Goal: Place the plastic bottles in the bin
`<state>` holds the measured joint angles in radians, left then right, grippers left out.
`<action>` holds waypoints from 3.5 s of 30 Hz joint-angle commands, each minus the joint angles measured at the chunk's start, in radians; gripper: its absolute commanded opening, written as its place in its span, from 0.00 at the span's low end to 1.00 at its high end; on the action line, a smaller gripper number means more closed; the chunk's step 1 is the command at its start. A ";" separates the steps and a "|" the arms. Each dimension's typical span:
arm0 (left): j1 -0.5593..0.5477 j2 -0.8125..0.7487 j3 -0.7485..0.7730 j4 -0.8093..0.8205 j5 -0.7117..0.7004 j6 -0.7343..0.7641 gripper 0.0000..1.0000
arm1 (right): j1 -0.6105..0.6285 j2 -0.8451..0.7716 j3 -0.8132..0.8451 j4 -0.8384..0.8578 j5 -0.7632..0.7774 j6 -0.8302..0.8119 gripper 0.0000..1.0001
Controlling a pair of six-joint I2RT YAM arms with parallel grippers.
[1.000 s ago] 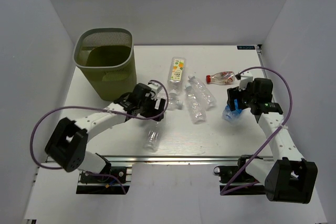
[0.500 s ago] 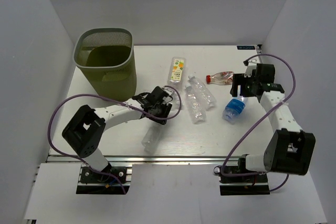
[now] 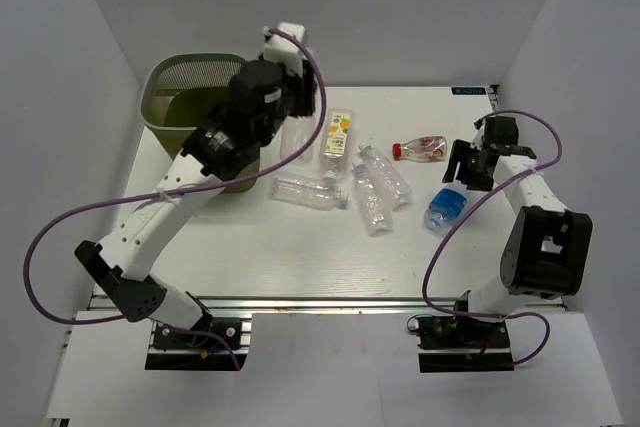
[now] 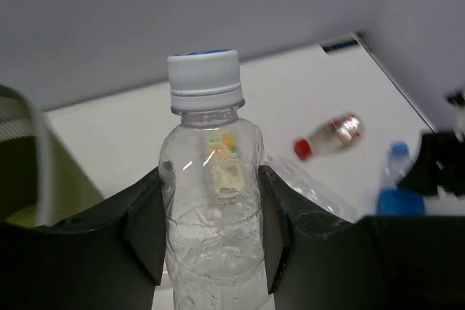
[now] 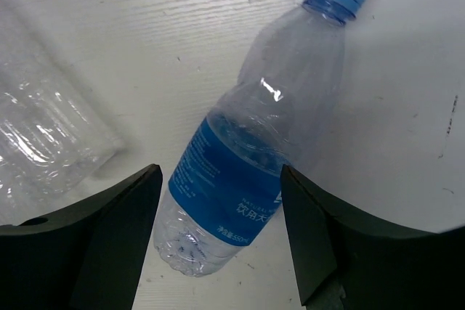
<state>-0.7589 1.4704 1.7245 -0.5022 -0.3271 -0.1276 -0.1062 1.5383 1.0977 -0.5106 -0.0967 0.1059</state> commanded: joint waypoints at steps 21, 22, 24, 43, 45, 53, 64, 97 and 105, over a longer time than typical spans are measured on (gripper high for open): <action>0.484 0.202 0.299 0.154 -0.561 0.115 0.49 | -0.046 -0.017 -0.124 0.024 0.104 0.052 0.81; 0.497 0.211 0.278 0.143 -0.529 0.115 0.57 | -0.046 -0.014 -0.128 0.032 0.106 0.055 0.81; 0.515 0.186 0.204 0.143 -0.497 0.094 0.89 | -0.046 0.008 -0.139 0.070 0.114 0.061 0.81; 0.313 -0.030 -0.251 -0.090 0.622 0.284 1.00 | -0.058 0.232 -0.024 0.156 -0.024 0.059 0.28; 0.274 -0.041 -0.319 -0.101 0.611 0.319 1.00 | -0.058 0.182 -0.012 0.162 -0.049 -0.039 0.18; 0.172 0.019 -0.519 -0.050 0.507 0.393 1.00 | -0.014 0.008 0.244 0.205 -0.604 -0.371 0.08; 0.053 -0.117 -0.701 0.036 0.392 0.289 1.00 | 0.377 0.354 0.783 0.869 -0.888 0.188 0.05; -0.103 -0.374 -0.861 0.020 0.318 -0.263 1.00 | 0.956 0.936 1.370 1.319 -0.198 0.000 0.90; -0.103 -0.375 -0.858 -0.006 0.039 -0.708 1.00 | 0.869 0.734 1.300 1.192 -0.131 -0.097 0.90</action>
<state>-0.8600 1.0962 0.8482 -0.5007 -0.1604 -0.6060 0.8223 2.4405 2.3882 0.6991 -0.3225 0.0692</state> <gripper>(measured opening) 0.998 0.902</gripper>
